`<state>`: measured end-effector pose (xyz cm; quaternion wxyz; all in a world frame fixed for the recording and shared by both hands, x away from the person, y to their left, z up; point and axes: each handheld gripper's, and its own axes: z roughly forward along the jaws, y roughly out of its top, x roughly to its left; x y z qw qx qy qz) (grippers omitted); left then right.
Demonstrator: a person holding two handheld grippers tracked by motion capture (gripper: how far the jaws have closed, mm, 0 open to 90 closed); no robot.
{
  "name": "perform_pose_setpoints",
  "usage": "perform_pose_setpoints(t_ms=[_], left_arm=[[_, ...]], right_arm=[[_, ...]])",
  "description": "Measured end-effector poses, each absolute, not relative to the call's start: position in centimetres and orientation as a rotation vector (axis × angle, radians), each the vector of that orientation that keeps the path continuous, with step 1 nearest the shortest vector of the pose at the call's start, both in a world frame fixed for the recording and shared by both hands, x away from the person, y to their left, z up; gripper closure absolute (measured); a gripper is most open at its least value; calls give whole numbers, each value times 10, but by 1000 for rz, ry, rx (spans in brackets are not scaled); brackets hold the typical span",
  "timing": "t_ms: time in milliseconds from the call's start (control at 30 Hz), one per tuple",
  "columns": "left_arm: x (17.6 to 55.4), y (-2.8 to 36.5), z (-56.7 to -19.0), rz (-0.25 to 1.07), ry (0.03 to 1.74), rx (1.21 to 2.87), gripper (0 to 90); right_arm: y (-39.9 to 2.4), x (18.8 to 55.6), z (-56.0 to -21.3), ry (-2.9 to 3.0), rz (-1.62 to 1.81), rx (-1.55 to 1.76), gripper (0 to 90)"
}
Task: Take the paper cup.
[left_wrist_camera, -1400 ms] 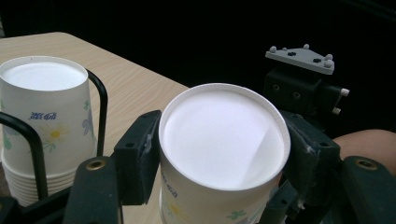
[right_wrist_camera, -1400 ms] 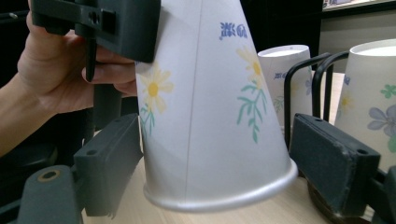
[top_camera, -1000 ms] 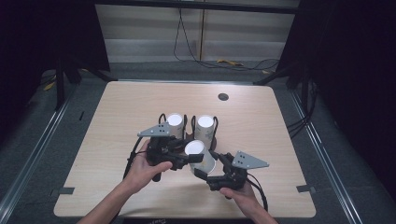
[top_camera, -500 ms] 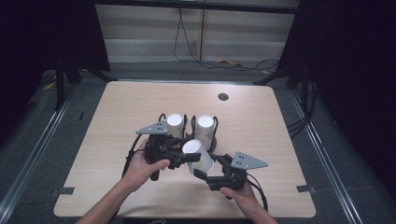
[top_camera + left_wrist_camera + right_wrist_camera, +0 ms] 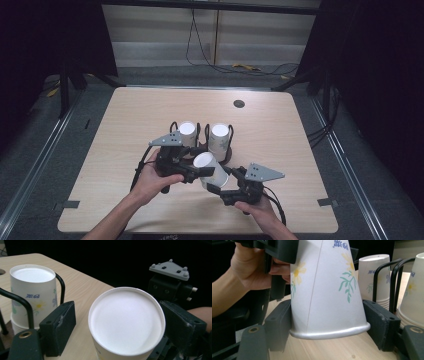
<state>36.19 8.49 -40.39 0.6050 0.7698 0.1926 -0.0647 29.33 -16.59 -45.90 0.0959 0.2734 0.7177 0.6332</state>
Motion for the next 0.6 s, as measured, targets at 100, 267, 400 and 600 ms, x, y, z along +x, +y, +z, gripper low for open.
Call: perform_pose_setpoints(t_ms=[100,267,400,600], left_arm=[[362,86,-404,-133,446,1788,158],[361,88,-400,-84,442,1787,158],[360,90,-397,-65,425,1787,158],[359,95,-398,-29,413,1823,159]], right_arm=[[-166,294,-460,2148,1856,815,281],[-165,294,-461,2197,1783,810,290],[-166,295,-460,2215,1739,808,292],[-168,297,-456,2244,1661,790,293]])
